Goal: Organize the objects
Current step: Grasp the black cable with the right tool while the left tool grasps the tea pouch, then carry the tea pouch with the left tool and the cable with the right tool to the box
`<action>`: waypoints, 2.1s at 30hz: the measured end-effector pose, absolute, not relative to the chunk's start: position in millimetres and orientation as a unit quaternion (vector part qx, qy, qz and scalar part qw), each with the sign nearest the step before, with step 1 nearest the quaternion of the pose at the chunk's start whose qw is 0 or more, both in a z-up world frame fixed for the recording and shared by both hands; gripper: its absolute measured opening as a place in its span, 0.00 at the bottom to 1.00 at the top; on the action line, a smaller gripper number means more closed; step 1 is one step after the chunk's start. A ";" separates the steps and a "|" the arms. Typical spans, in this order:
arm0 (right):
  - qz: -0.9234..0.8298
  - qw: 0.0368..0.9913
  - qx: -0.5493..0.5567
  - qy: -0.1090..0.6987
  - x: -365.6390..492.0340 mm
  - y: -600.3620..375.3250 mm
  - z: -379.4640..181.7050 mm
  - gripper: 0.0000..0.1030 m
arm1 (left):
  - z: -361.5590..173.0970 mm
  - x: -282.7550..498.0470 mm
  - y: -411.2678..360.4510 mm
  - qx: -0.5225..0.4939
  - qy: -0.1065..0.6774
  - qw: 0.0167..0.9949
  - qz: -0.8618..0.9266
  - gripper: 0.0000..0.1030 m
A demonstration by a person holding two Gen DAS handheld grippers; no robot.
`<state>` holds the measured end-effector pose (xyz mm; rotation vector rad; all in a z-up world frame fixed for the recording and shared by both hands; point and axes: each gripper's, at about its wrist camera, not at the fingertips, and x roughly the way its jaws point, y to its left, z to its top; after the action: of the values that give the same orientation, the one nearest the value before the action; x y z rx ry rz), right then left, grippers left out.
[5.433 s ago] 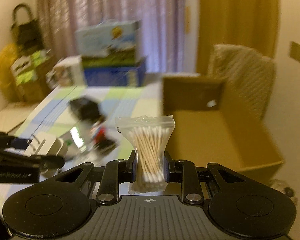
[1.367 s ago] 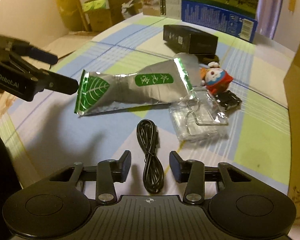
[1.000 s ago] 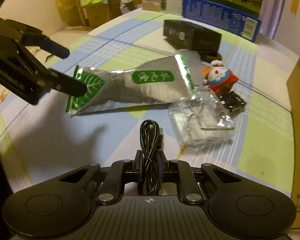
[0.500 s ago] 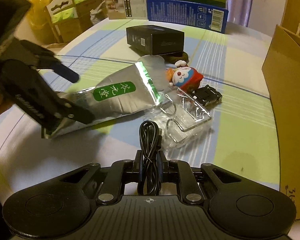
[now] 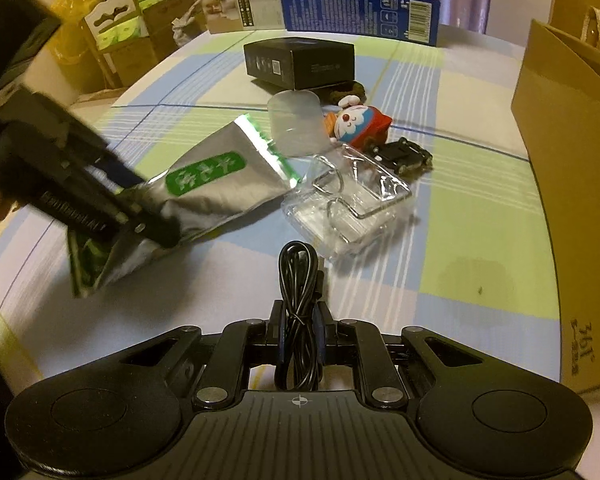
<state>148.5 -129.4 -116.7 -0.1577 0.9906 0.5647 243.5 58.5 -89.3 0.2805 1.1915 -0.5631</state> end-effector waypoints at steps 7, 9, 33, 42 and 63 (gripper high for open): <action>0.257 0.841 -0.063 0.472 135.2 -142.9 -114.0 0.11 | -82.4 200.3 52.0 0.100 0.579 0.775 -0.234 0.45; 0.255 0.841 -0.059 0.474 134.0 -145.0 -114.4 0.11 | -83.0 196.6 52.4 0.090 0.581 0.775 -0.231 0.51; 0.238 0.858 -0.019 0.455 121.7 -165.1 -89.4 0.11 | -80.7 174.9 36.8 0.047 0.572 0.799 -0.180 0.34; 0.221 0.868 0.007 0.444 106.2 -189.5 -71.4 0.11 | -47.3 142.0 29.9 -0.036 0.555 0.816 -0.158 0.34; 0.181 0.892 0.034 0.412 75.4 -252.4 -33.3 0.11 | -9.7 88.6 -29.2 -0.103 0.518 0.835 -0.157 0.34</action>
<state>75.4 -252.4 -33.3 0.0700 0.8549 0.3748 88.6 -29.2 -9.7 -0.2180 1.0972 -0.3326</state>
